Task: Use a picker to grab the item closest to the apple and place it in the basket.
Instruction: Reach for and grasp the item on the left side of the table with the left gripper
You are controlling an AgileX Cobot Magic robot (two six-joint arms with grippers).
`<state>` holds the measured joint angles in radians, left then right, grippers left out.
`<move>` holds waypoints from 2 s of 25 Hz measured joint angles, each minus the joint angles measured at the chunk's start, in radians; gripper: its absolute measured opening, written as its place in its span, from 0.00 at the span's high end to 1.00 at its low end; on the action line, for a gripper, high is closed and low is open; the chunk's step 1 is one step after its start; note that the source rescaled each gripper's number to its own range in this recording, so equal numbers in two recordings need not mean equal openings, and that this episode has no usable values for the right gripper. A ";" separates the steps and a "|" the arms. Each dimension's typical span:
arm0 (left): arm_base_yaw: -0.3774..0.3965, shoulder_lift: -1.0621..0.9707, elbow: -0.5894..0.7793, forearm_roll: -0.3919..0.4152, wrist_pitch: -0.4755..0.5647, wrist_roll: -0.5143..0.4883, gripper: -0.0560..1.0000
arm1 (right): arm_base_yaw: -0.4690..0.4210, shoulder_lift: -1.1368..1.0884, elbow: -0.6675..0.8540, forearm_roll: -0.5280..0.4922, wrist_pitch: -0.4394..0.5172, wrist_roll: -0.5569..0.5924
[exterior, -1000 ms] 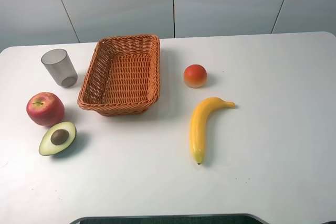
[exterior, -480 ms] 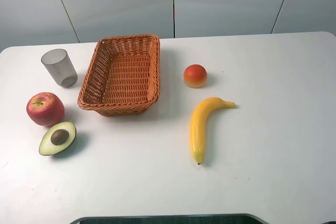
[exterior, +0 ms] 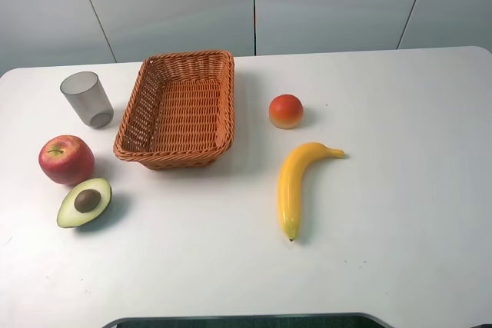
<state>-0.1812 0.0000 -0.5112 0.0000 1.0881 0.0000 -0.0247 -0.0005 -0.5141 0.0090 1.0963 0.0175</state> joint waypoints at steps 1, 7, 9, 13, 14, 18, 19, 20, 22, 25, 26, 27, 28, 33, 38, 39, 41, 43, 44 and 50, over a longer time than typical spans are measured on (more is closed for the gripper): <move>0.000 0.000 0.000 0.000 0.000 0.000 0.00 | 0.000 0.000 0.000 0.000 0.000 0.000; 0.000 0.000 0.000 0.000 0.000 0.000 0.00 | 0.000 0.000 0.000 0.000 0.000 0.000; -0.002 0.011 0.000 0.005 0.000 0.000 0.00 | 0.000 0.000 0.000 0.000 0.000 0.000; -0.002 0.180 -0.011 0.052 0.000 0.000 0.00 | 0.000 0.000 0.000 0.000 0.000 0.000; -0.002 0.236 -0.018 0.057 -0.002 0.000 0.00 | 0.000 0.000 0.000 0.000 0.000 0.000; -0.002 0.520 -0.051 0.061 -0.042 0.024 0.00 | 0.000 0.000 0.000 0.000 0.000 0.000; -0.002 0.599 -0.058 0.063 -0.056 0.029 0.00 | 0.000 0.000 0.000 0.000 0.000 0.000; -0.002 0.679 -0.067 0.063 -0.066 0.030 0.00 | 0.000 0.000 0.000 0.000 0.000 0.000; -0.002 0.818 -0.073 0.063 -0.100 0.034 0.00 | 0.000 0.000 0.000 0.000 0.000 0.000; -0.007 0.994 -0.073 0.069 -0.164 0.037 0.00 | 0.000 0.000 0.000 0.000 0.000 0.000; -0.016 1.043 -0.073 0.077 -0.191 0.037 0.00 | 0.000 0.000 0.000 0.000 0.000 0.000; -0.029 1.087 -0.073 0.087 -0.213 0.037 0.00 | 0.000 0.000 0.000 0.000 0.000 0.000; -0.043 1.120 -0.073 0.091 -0.239 0.037 0.00 | 0.000 0.000 0.000 0.000 0.000 0.000; -0.081 1.276 -0.073 0.094 -0.338 0.034 0.00 | 0.000 0.000 0.000 0.000 0.000 0.000; -0.082 1.376 -0.062 0.118 -0.437 0.034 0.00 | 0.000 0.000 0.000 0.000 0.000 0.000; -0.086 1.388 -0.051 0.120 -0.466 0.034 0.00 | 0.000 0.000 0.000 0.000 0.000 0.000; -0.102 1.416 -0.036 0.127 -0.499 0.037 0.00 | 0.000 0.000 0.000 0.000 0.000 0.000; -0.127 1.437 -0.029 0.129 -0.509 0.048 0.00 | 0.000 0.000 0.000 0.000 0.000 0.000; -0.139 1.442 -0.029 0.129 -0.519 0.053 0.00 | 0.000 0.000 0.000 0.000 0.000 0.000; -0.156 1.449 -0.029 0.133 -0.539 0.055 0.00 | 0.000 0.000 0.000 0.000 0.000 0.000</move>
<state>-0.3369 1.4493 -0.5400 0.1331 0.5488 0.0547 -0.0247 -0.0005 -0.5141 0.0090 1.0963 0.0175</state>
